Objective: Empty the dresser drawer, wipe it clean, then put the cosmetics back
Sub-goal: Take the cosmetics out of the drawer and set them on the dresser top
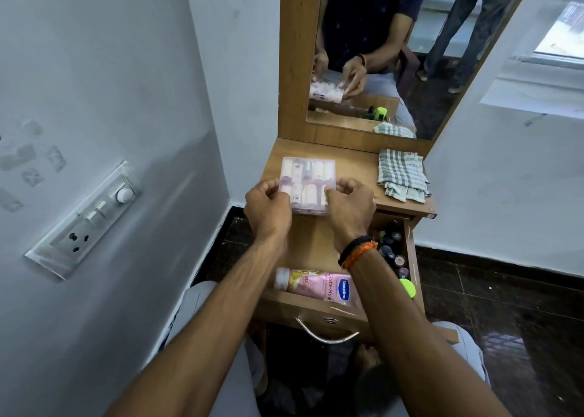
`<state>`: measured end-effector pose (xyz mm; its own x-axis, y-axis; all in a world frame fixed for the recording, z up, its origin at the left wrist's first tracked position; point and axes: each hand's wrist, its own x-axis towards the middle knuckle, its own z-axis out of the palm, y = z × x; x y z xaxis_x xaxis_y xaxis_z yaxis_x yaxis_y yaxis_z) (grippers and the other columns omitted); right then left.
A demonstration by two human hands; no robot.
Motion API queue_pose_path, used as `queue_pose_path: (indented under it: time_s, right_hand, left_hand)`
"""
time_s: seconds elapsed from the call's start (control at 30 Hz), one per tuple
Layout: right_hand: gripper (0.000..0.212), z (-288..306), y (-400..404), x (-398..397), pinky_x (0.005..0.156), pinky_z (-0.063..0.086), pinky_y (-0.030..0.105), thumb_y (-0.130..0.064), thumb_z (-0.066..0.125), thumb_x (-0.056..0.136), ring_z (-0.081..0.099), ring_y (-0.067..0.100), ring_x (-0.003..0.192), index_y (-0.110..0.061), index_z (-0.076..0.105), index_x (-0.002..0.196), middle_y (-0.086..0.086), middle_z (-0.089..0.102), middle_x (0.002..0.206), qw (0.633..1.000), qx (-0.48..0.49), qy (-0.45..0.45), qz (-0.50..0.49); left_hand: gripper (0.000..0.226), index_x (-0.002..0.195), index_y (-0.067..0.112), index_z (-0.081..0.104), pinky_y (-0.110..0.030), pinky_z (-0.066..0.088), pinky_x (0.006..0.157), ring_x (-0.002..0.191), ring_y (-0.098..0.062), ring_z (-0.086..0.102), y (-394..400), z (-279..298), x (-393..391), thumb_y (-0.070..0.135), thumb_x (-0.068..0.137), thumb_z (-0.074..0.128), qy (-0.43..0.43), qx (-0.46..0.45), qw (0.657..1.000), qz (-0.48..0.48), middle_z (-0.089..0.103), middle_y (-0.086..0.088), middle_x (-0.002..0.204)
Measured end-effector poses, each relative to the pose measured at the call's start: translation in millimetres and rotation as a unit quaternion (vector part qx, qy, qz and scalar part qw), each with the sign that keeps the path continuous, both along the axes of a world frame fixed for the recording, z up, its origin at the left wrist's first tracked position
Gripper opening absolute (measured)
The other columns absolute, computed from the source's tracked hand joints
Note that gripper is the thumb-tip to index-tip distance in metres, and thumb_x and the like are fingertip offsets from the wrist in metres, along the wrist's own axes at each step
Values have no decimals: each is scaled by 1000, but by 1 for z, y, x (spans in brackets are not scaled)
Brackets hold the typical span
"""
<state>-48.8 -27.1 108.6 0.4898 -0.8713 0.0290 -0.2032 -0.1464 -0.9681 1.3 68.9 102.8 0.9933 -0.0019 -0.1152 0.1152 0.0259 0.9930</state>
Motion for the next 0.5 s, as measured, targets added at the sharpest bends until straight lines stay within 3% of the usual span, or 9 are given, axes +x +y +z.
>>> queue_pose_path:
  time_s: [0.07,0.17,0.23,0.33,0.5]
  right_hand:
    - [15,6,-7,16,59,52,14,-6,66,89,69,7,79,-20,70,84,-7,72,84,1000,-17,15,1]
    - [15,9,-19,42,73,58,28,-9,67,85,69,14,84,-21,67,76,-5,71,83,999,-24,37,-23]
    - [20,10,-23,58,68,56,25,-12,68,84,68,15,82,-25,62,70,-5,69,82,998,-21,50,-34]
    - [15,8,-30,78,43,34,8,-14,69,87,61,10,77,-25,64,78,-3,72,91,997,-31,66,-37]
    - [9,-2,-36,101,47,29,11,-16,70,87,59,7,77,-24,68,92,-2,72,96,994,-44,93,-20]
  left_hand:
    - [11,93,17,76,-27,61,64,80,-13,75,-6,7,18,13,91,66,0,17,1000,-14,77,4,87]
    - [8,91,15,77,-18,56,53,76,-11,73,-18,13,44,17,91,69,-3,46,999,-17,76,4,90]
    - [8,90,13,78,-15,50,46,74,-11,71,-26,16,60,14,90,69,5,70,997,-13,76,1,92]
    - [11,85,12,78,-22,55,56,78,-15,71,-35,14,79,12,90,68,4,100,995,-22,76,-1,94]
    - [17,81,9,76,-33,61,69,79,-18,71,-38,6,105,20,91,67,-24,140,990,-23,74,-1,82]
